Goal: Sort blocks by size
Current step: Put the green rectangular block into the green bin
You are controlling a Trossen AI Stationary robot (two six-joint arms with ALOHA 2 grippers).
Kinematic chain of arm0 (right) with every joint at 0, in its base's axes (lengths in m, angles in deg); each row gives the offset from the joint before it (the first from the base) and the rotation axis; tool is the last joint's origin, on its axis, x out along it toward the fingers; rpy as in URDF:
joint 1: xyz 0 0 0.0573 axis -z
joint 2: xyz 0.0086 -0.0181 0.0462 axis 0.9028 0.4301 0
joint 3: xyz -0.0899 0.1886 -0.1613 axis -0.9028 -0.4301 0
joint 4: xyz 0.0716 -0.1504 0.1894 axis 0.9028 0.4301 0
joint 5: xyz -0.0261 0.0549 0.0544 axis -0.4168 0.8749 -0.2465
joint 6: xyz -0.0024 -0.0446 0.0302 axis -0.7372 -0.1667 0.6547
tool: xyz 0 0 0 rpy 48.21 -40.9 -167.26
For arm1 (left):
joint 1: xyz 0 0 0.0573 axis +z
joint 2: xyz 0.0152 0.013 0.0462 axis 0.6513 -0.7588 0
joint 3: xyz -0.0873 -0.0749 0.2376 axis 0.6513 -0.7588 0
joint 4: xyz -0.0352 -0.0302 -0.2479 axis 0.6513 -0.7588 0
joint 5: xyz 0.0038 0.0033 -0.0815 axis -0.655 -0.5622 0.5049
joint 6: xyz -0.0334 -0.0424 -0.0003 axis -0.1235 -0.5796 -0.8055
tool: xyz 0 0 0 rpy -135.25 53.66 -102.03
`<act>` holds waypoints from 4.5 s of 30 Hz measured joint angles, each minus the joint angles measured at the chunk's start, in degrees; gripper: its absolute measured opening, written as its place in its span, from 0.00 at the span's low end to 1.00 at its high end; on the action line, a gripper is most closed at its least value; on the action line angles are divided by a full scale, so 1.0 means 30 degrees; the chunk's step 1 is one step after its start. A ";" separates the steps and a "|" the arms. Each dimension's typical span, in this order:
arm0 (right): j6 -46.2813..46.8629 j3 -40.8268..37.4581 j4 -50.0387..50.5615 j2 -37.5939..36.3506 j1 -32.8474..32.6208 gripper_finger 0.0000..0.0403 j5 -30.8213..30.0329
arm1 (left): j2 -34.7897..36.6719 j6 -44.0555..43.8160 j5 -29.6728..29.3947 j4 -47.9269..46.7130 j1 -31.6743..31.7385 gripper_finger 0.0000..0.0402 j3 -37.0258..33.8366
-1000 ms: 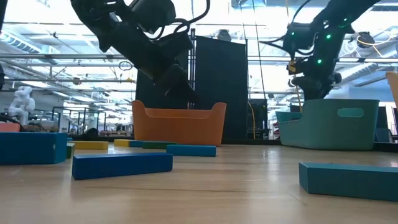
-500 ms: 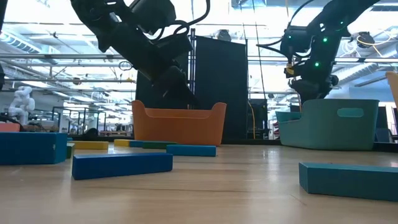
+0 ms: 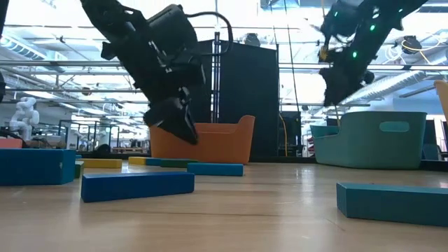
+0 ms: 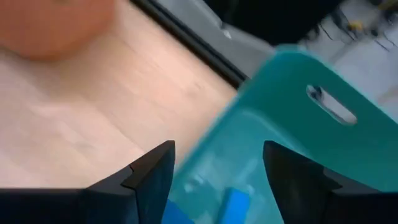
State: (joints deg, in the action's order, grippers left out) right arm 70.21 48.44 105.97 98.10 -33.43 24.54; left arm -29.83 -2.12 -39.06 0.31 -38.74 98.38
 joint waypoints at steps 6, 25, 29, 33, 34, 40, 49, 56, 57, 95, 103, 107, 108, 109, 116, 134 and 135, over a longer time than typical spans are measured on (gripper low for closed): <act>0.0019 0.0000 -0.1923 -0.1790 -0.1185 0.57 0.3401 | -0.0007 0.1006 0.3021 -0.0252 0.1235 0.42 -0.0248; 0.0204 0.0000 -0.2720 -0.2331 -0.4674 0.57 0.4676 | -0.2804 0.2977 0.7042 0.1621 0.3723 0.42 -0.0211; 0.0204 0.0000 -0.2912 -0.2323 -0.4922 0.57 0.4639 | -0.3374 0.2907 0.7199 0.2239 0.3786 0.42 -0.0189; 0.0374 0.0000 -0.3004 -0.2122 -0.5181 0.57 0.4622 | -0.3377 0.2412 0.7210 0.2475 0.3786 0.40 -0.0204; 0.0452 0.0000 -0.3021 -0.2009 -0.5249 0.57 0.4621 | -0.3289 0.2412 0.7214 0.2474 0.3783 0.39 -0.0214; 0.0679 0.0000 -0.2938 -0.0749 -0.5644 0.57 0.4611 | -0.2932 0.2396 0.7139 0.2881 0.3778 0.22 -0.0248; 0.1151 0.0000 -0.3046 0.1431 -0.6600 0.57 0.4596 | -0.2858 0.1285 0.6980 0.4017 0.3702 0.22 -0.0320; 0.1612 0.0000 -0.3659 0.2413 -0.7511 0.57 0.4536 | -0.1778 0.0723 0.6987 0.5936 0.3538 0.23 -0.0291; 0.1640 0.0000 -0.3749 0.2503 -0.7659 0.57 0.4463 | -0.1498 0.0480 0.6988 0.5978 0.3538 0.23 -0.0306; -0.3482 -0.6105 -2.6138 0.2652 -0.9779 0.71 0.4799 | 0.1345 -0.2075 1.0586 2.1026 0.1944 0.24 -0.0263; -0.3381 -0.5426 -2.7011 0.3598 -0.9631 0.75 0.5784 | 0.0061 -0.2119 1.0601 2.3297 0.1943 0.24 -0.0255; -0.3533 -0.4510 -2.6938 0.4797 -0.9368 0.74 0.5784 | -0.0599 -0.2705 1.0597 2.4132 0.1942 0.24 -0.0255; -0.3547 -0.4314 -2.6951 0.5033 -0.9297 0.74 0.5784 | -0.0695 -0.2749 1.0594 2.4290 0.1942 0.24 -0.0255; -0.3573 -0.4119 -2.6939 0.5245 -0.9228 0.73 0.5825 | -0.0769 -0.2753 1.0594 2.4390 0.1942 0.24 -0.0255; -0.3228 -0.2856 -2.6794 0.6476 -0.8832 0.72 0.7277 | -0.0809 -0.2665 1.0594 2.4210 0.1941 0.24 -0.0255; -0.2867 -0.2575 -2.6616 0.6696 -0.8774 0.27 0.7474 | -0.0809 -0.2558 1.0461 2.4058 0.1877 0.24 -0.0255; -0.2936 -0.2579 -2.6605 0.6696 -0.8774 0.26 0.7459 | -0.0809 -0.2587 1.0335 2.4036 0.1877 0.24 -0.0255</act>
State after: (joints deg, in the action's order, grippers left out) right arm 61.41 40.70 26.16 118.18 -59.75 46.92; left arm -32.25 -9.88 -8.06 72.42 -33.11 97.61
